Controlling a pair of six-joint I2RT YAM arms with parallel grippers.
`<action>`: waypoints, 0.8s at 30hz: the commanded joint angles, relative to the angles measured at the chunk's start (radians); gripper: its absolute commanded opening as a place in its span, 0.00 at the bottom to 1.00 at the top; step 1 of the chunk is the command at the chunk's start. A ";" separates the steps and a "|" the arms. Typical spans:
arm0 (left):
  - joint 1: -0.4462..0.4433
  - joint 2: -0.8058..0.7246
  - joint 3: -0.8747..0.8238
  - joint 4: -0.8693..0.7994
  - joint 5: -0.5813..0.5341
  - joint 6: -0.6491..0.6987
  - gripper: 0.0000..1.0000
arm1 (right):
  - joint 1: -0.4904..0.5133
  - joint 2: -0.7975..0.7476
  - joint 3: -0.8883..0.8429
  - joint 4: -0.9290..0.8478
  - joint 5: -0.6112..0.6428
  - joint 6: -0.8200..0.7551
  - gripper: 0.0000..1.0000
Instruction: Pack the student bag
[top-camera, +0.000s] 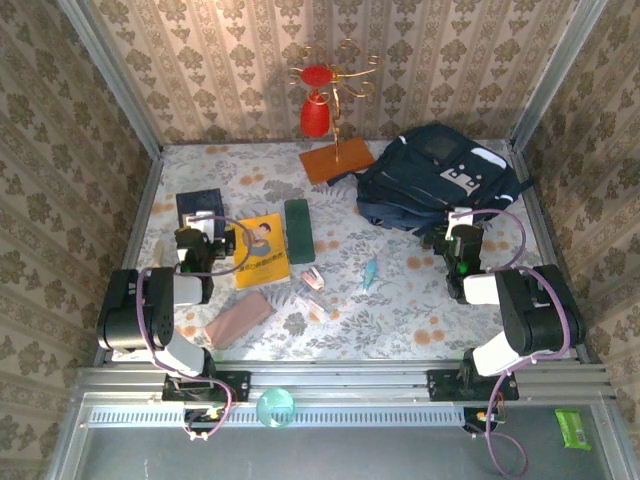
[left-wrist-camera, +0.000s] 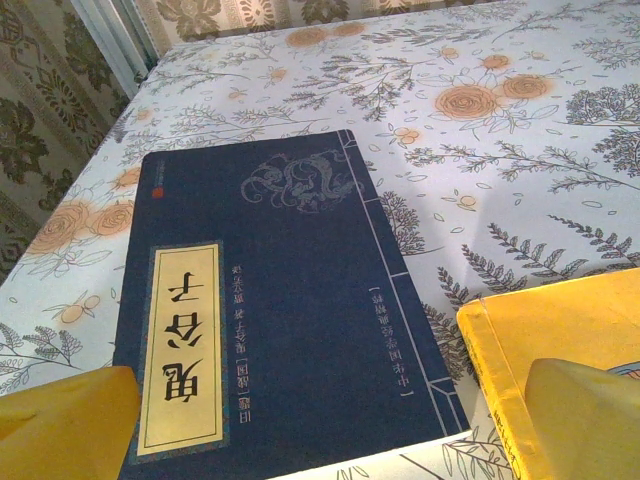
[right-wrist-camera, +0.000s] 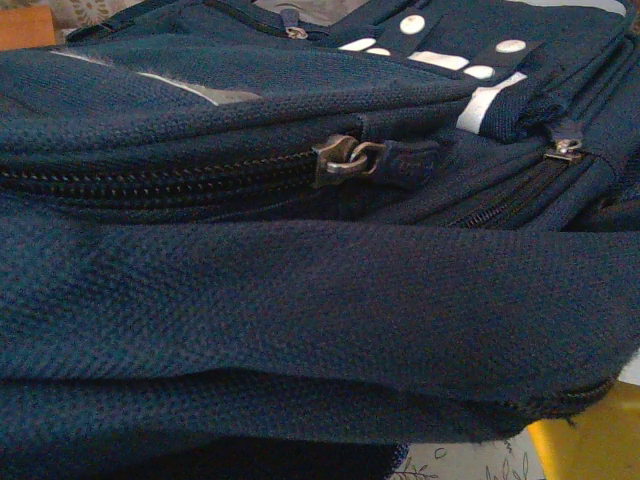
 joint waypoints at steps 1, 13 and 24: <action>-0.007 -0.003 0.016 0.020 0.014 -0.021 1.00 | -0.002 -0.001 0.011 0.056 -0.002 0.002 1.00; -0.019 -0.270 0.052 -0.268 -0.130 -0.082 1.00 | 0.022 -0.055 -0.108 0.238 0.069 -0.002 0.98; -0.013 -0.270 0.246 -0.614 0.080 -0.211 1.00 | 0.047 -0.342 0.002 -0.180 0.174 0.057 0.93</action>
